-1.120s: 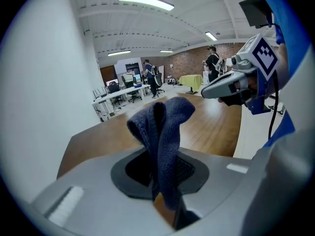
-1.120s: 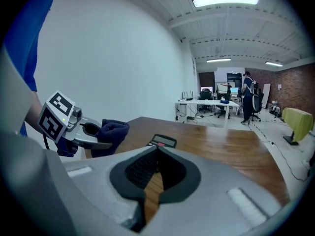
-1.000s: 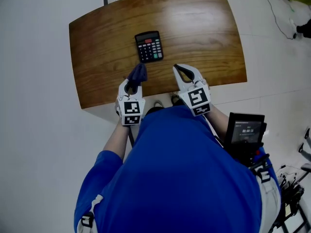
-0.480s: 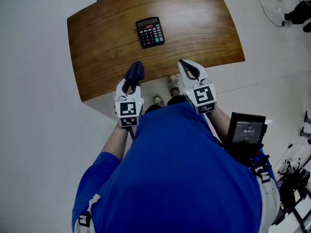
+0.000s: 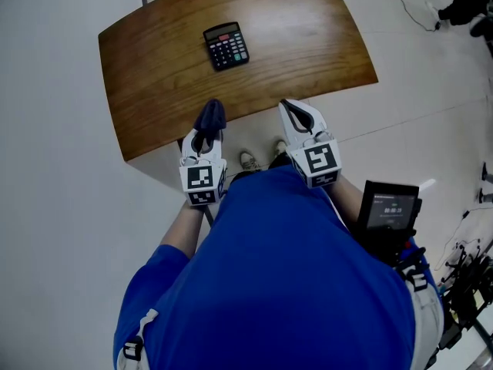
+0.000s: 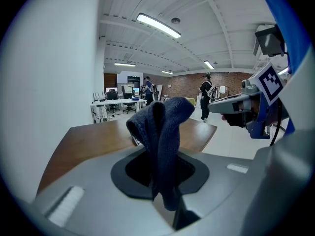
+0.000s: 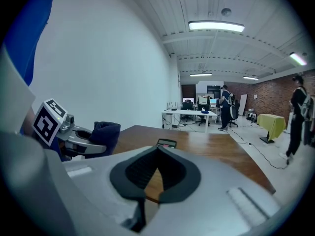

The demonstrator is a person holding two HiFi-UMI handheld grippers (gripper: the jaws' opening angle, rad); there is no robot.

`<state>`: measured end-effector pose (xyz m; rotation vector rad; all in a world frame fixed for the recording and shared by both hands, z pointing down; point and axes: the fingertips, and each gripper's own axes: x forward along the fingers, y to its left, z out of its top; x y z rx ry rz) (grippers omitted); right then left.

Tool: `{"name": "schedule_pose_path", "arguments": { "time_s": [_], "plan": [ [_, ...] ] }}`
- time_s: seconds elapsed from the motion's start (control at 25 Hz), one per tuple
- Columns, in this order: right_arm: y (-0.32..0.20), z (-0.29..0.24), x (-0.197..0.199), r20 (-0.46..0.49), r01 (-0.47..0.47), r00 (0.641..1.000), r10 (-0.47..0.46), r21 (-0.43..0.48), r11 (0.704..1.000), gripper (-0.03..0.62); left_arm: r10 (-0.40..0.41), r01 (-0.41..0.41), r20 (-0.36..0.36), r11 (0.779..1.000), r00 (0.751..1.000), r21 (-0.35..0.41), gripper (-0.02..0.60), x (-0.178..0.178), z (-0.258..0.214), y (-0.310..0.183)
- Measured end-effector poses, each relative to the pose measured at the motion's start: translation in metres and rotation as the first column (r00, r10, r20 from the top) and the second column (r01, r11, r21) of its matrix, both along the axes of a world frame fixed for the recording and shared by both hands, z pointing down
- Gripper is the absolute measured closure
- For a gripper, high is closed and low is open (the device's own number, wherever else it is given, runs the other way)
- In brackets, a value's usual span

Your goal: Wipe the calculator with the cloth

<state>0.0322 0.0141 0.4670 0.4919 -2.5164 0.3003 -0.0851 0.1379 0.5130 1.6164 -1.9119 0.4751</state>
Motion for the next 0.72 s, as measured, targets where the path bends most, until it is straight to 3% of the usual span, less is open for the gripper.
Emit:
{"name": "schedule_pose_path", "arguments": {
  "time_s": [0.24, 0.72],
  "plan": [
    [0.008, 0.009, 0.006, -0.026, 0.022, 0.999, -0.023, -0.024, 0.999, 0.594, 0.010, -0.009, -0.070, 1.000, 0.998, 0.012, 0.518, 0.018, 0.017, -0.005],
    [0.006, 0.002, 0.002, -0.009, 0.046, 0.999, -0.046, -0.001, 0.999, 0.594, 0.000, 0.003, -0.070, 0.999, 0.998, 0.039, 0.518, 0.022, 0.013, -0.012]
  ]
}}
